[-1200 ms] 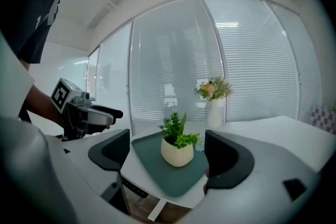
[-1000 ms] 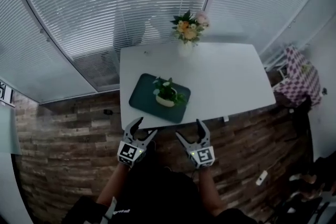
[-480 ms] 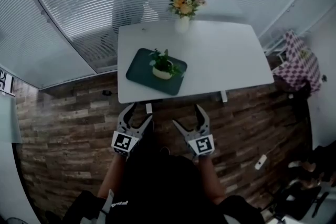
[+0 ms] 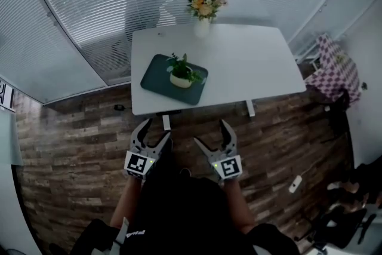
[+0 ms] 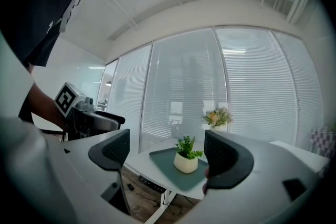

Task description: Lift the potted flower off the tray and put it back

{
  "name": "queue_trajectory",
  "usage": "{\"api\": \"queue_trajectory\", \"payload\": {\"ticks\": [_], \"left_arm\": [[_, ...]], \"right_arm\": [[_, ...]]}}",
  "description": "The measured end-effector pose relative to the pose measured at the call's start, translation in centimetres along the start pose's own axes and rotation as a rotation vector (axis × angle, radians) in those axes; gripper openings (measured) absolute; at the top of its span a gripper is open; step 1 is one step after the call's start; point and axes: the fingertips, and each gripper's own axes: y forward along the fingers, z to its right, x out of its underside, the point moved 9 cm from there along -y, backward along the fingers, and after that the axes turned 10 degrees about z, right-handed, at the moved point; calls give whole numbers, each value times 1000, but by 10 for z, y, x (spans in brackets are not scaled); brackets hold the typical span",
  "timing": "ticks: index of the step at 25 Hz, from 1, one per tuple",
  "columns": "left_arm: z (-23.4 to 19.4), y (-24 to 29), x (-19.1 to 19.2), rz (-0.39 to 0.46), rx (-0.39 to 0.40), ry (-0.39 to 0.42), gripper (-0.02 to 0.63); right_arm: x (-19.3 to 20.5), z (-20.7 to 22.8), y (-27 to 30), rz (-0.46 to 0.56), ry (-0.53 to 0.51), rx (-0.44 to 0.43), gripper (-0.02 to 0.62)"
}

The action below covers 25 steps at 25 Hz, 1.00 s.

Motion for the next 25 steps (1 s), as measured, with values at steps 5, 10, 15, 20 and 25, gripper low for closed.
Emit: {"api": "queue_trajectory", "payload": {"ticks": [5, 10, 15, 20, 25], "left_arm": [[8, -9, -7, 19, -3, 5, 291], [15, -14, -11, 32, -13, 13, 291], [22, -21, -12, 42, -13, 12, 290], [28, -22, -13, 38, -14, 41, 288], [32, -29, -20, 65, -45, 33, 196]], "right_arm": [[-7, -5, -11, -7, -3, 4, 405], [-12, -7, -16, 46, -5, 20, 405], [-15, -13, -21, 42, 14, 8, 403], [-16, -12, -24, 27, 1, 15, 401], [-24, -13, -34, 71, 7, 83, 166]]}}
